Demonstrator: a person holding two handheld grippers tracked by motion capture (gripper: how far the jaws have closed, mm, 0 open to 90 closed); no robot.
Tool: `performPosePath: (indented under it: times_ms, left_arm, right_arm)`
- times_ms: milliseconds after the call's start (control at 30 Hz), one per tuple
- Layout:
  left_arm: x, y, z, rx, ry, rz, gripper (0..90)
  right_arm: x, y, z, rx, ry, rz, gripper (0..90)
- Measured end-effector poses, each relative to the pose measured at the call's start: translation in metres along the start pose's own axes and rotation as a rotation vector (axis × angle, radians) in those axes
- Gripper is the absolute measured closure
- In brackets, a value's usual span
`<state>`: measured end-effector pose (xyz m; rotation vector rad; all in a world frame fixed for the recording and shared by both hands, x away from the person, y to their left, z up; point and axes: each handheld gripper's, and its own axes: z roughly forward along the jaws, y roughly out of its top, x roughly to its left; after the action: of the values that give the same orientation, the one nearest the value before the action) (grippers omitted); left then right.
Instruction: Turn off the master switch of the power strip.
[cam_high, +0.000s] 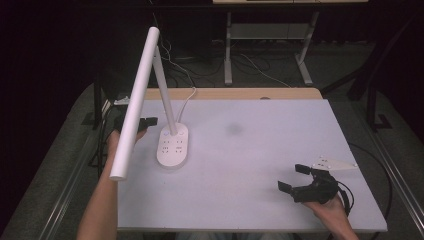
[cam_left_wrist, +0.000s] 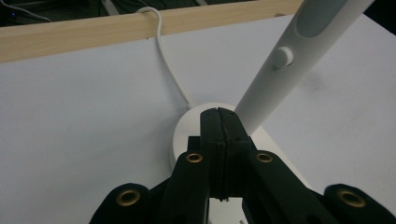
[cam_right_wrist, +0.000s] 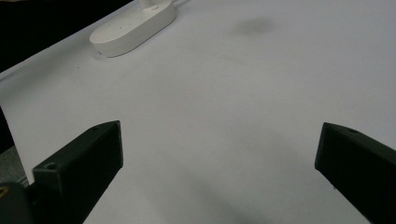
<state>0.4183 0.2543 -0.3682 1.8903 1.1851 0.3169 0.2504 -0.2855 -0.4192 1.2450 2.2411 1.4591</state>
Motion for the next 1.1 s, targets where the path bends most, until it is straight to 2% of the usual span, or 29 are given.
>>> performPosePath:
  times_ms: [167,200,467,567,1100]
  left_arm:
    - [0.001,-0.002,0.006,0.006,0.003,-0.013,89.7]
    - [0.002,-0.002,0.008,0.015,-0.001,-0.001,89.7]
    - [0.005,-0.005,0.017,0.038,-0.006,-0.002,89.8]
    - [0.005,-0.006,0.023,0.064,-0.003,0.012,89.8]
    - [0.007,-0.011,0.038,0.097,-0.004,0.009,89.8]
  right_arm:
    - [0.000,0.000,0.000,0.001,0.000,-0.001,0.3]
    - [0.000,0.000,0.000,0.001,0.000,-0.002,0.3]
    - [0.000,0.000,0.000,0.003,-0.002,0.001,0.3]
    - [0.000,0.000,0.000,0.005,-0.003,0.006,0.3]
    - [-0.001,0.000,-0.001,0.007,-0.004,0.006,0.3]
